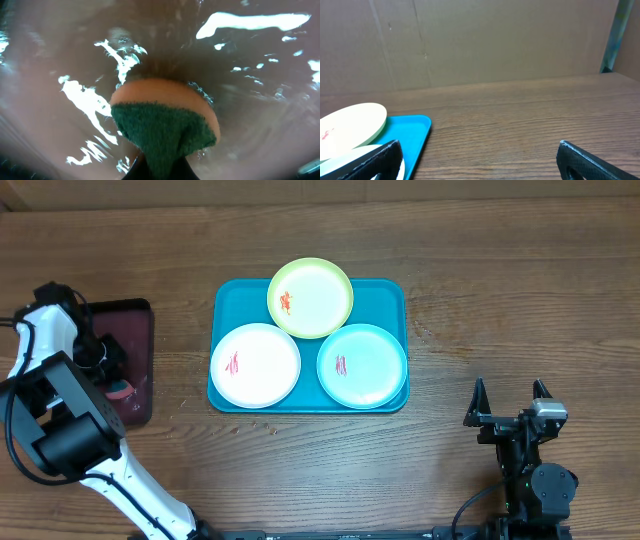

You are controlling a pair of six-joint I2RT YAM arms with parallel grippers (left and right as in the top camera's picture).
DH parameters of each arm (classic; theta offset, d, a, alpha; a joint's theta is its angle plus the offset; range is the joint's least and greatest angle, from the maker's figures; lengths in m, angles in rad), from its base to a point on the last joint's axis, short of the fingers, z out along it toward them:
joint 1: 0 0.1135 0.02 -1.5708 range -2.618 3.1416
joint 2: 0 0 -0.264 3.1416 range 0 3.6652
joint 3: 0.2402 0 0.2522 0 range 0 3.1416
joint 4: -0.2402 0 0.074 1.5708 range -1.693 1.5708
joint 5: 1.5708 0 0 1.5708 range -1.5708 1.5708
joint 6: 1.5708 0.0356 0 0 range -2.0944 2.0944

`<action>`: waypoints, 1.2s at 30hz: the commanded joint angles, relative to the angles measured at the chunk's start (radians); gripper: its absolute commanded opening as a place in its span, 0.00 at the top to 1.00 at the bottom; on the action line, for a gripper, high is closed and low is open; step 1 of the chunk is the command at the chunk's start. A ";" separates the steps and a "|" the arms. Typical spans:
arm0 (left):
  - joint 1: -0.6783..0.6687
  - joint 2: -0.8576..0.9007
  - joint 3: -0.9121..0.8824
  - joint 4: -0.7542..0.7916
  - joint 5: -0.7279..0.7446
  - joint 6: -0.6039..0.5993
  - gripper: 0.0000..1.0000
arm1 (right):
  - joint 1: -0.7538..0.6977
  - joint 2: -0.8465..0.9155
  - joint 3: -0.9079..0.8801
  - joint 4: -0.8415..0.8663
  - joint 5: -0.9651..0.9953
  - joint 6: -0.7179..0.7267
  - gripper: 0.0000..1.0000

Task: Clean dirty plates on tray and stack at the side
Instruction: 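Lift the sponge with the left gripper out of the water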

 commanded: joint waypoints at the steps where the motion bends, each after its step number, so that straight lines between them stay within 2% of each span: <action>1: 0.003 0.006 0.166 -0.091 0.020 -0.014 0.96 | -0.003 -0.010 -0.010 0.006 0.006 0.008 0.00; 7: 0.003 0.001 0.406 -0.256 0.142 -0.014 0.96 | -0.003 -0.010 -0.010 0.006 0.006 0.008 0.00; 11: 0.001 -0.014 0.455 -0.290 0.206 -0.014 0.96 | -0.003 -0.010 -0.010 0.006 0.006 0.008 0.00; 14: -0.003 -0.010 0.418 -0.258 0.139 -0.014 0.96 | -0.003 -0.010 -0.010 0.006 0.006 0.008 0.00; 17: -0.005 -0.010 0.300 -0.175 0.086 -0.014 0.96 | -0.003 -0.010 -0.010 0.006 0.006 0.008 0.00; 22: -0.005 -0.010 0.142 -0.080 0.072 -0.014 0.96 | -0.003 -0.010 -0.010 0.006 0.006 0.008 0.00; 25: -0.003 -0.020 0.161 -0.105 0.071 -0.014 0.96 | -0.003 -0.010 -0.010 0.006 0.006 0.008 0.00; 29: -0.004 -0.053 0.272 -0.192 0.072 -0.016 0.96 | -0.003 -0.010 -0.010 0.006 0.006 0.008 0.00; 33: -0.012 -0.117 0.371 -0.256 0.072 -0.075 0.96 | -0.003 -0.010 -0.010 0.006 0.006 0.008 0.00; 36: -0.021 -0.142 0.350 -0.243 -0.047 -0.076 0.96 | -0.003 -0.010 -0.010 0.006 0.006 0.008 0.00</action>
